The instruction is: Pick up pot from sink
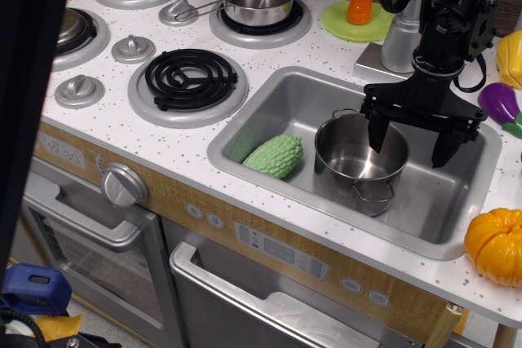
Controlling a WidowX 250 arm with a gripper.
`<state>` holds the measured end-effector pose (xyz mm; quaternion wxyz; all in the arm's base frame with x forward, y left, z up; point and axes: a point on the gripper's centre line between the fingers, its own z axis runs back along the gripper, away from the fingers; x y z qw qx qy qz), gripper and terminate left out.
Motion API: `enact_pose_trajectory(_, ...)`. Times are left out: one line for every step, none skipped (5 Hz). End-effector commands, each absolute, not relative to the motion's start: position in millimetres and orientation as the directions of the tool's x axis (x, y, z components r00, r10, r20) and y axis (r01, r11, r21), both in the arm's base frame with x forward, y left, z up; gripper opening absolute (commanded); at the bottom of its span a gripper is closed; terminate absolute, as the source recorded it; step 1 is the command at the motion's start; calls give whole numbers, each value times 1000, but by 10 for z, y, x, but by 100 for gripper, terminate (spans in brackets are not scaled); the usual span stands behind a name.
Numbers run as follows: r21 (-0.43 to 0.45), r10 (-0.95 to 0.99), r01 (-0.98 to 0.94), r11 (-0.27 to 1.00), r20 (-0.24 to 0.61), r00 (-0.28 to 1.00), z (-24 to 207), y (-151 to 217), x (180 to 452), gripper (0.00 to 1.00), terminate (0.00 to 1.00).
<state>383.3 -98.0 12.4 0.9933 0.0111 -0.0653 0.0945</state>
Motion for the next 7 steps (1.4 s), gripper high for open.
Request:
enact_pose_trajectory(10, 186, -189, 982, 132, 974, 124, -980, 3833, 100, 0)
enact_pose_trajectory(-1, 189, -191, 982, 138, 972, 73, -963, 3832, 100, 0)
enact_pose_trajectory(-13, 183, -183, 983, 148, 972, 9, -928, 3843, 100, 0)
enact_pose_trajectory(-24, 172, -171, 985, 168, 971, -65, -885, 3854, 100, 0)
enact_pose_trajectory(-41, 169, -164, 986, 174, 970, -131, -852, 3866, 100, 0)
enact_pose_trajectory(-55, 177, -170, 984, 184, 967, -192, -833, 3876, 100, 0)
enact_pose_trajectory(-58, 187, -179, 982, 195, 963, -226, -833, 3863, 100, 0)
